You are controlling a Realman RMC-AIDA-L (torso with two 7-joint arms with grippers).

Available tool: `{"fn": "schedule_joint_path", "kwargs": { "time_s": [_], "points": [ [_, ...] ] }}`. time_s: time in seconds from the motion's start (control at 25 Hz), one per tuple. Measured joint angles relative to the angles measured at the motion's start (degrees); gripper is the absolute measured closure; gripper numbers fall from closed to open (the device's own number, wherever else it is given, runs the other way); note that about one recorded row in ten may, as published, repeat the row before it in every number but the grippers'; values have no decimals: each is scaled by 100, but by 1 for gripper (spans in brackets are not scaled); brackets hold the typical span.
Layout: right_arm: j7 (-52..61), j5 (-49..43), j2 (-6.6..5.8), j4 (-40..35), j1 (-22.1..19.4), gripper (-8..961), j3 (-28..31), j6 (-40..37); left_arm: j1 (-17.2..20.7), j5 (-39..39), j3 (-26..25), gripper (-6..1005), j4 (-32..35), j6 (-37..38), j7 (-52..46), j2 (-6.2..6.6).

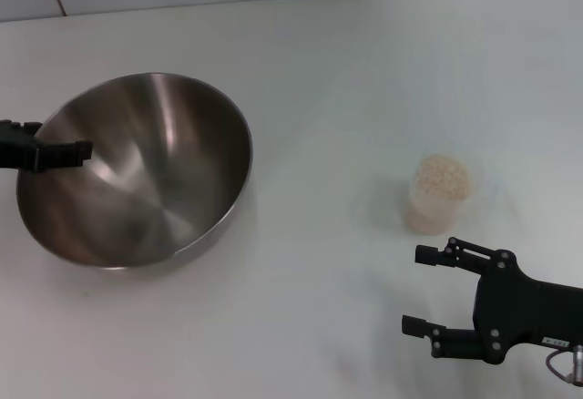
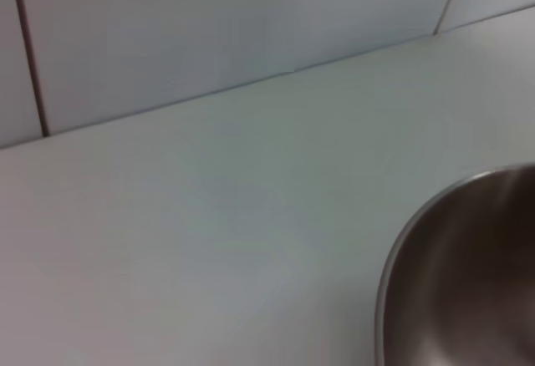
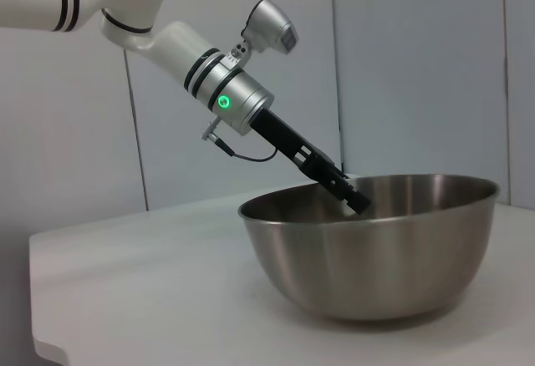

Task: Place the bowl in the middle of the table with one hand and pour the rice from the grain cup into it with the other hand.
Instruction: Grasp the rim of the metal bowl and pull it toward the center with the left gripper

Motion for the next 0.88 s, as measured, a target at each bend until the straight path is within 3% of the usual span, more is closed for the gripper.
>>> {"fn": "schedule_joint_path", "kwargs": {
  "time_s": [0.4,0.48,0.88],
  "points": [
    [0,0,0,-2,1,123,0,4,-80,-32,18,144,69,282,-38,8],
    [0,0,0,-2,5,123,0,4,-115,-24,24,362,63,300,-39,9],
    [0,0,0,12,9,123,0,5,-369,-4,-26,787,-139,509,-94,33]
  ]
}}
